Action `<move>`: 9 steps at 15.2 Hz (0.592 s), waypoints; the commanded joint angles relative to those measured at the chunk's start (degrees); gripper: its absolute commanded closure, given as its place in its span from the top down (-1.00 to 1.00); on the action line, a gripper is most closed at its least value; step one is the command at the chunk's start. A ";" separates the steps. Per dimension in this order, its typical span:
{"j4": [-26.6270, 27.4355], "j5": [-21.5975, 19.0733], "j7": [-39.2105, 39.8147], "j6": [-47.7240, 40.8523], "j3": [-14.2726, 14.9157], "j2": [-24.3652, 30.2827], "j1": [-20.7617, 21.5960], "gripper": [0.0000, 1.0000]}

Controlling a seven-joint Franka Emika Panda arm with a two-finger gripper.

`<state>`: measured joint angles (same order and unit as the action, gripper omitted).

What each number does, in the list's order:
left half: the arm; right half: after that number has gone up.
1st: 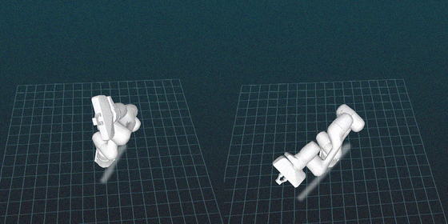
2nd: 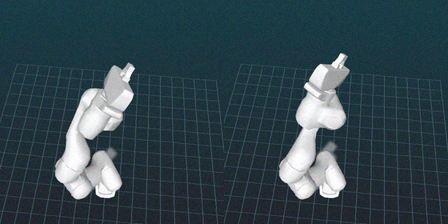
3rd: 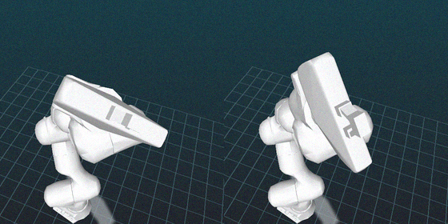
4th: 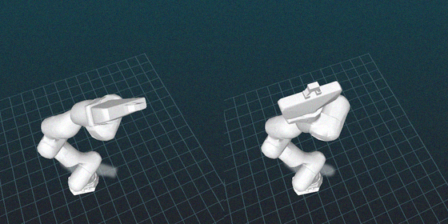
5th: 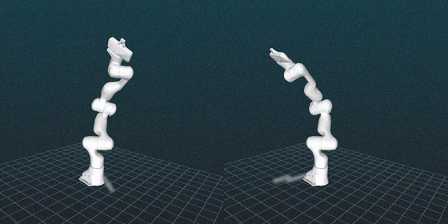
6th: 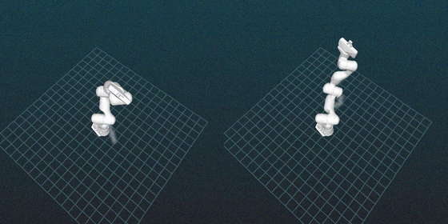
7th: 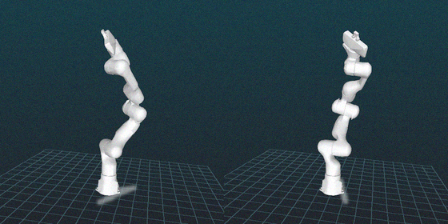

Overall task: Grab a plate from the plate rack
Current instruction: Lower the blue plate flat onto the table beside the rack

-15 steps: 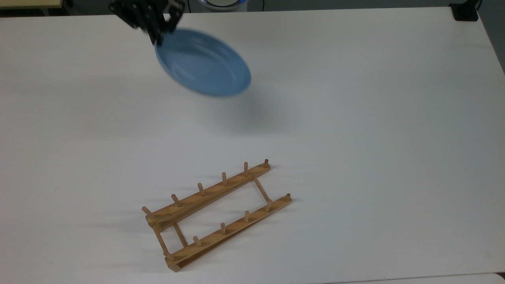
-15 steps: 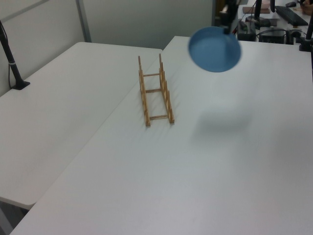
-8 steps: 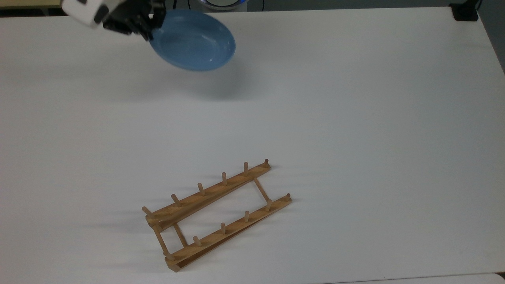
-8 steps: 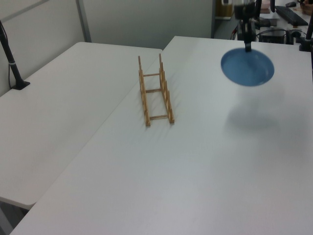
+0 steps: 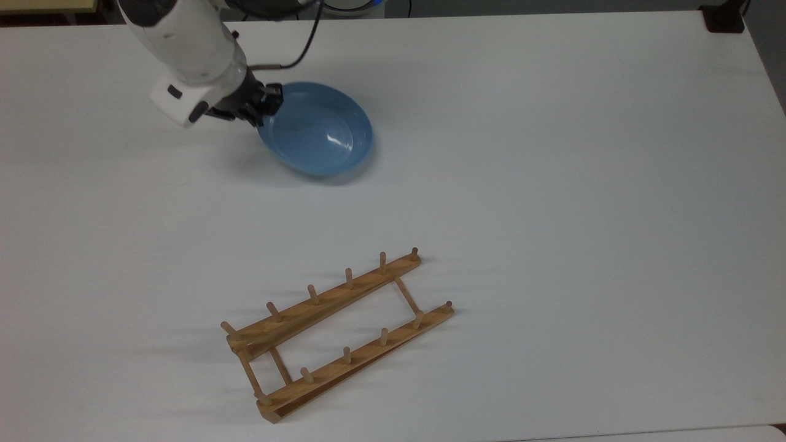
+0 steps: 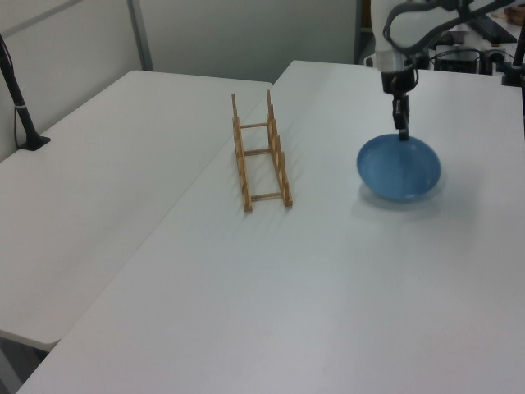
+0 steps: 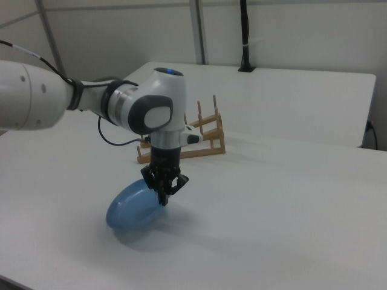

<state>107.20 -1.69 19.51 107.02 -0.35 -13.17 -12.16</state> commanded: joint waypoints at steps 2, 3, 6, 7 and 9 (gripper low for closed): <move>0.82 -1.30 -5.09 5.03 0.00 -2.29 0.65 -0.98; 0.82 -1.30 -5.18 5.21 0.00 -2.73 0.91 -0.97; 0.73 -1.30 -5.53 4.78 0.00 -2.65 1.00 -0.03; 0.38 -1.30 -7.36 4.60 0.08 -2.38 0.74 0.36; -1.36 -1.30 -13.06 4.42 0.00 -1.77 0.38 0.90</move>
<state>107.00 -1.69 12.93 111.08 -0.46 -16.71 -11.70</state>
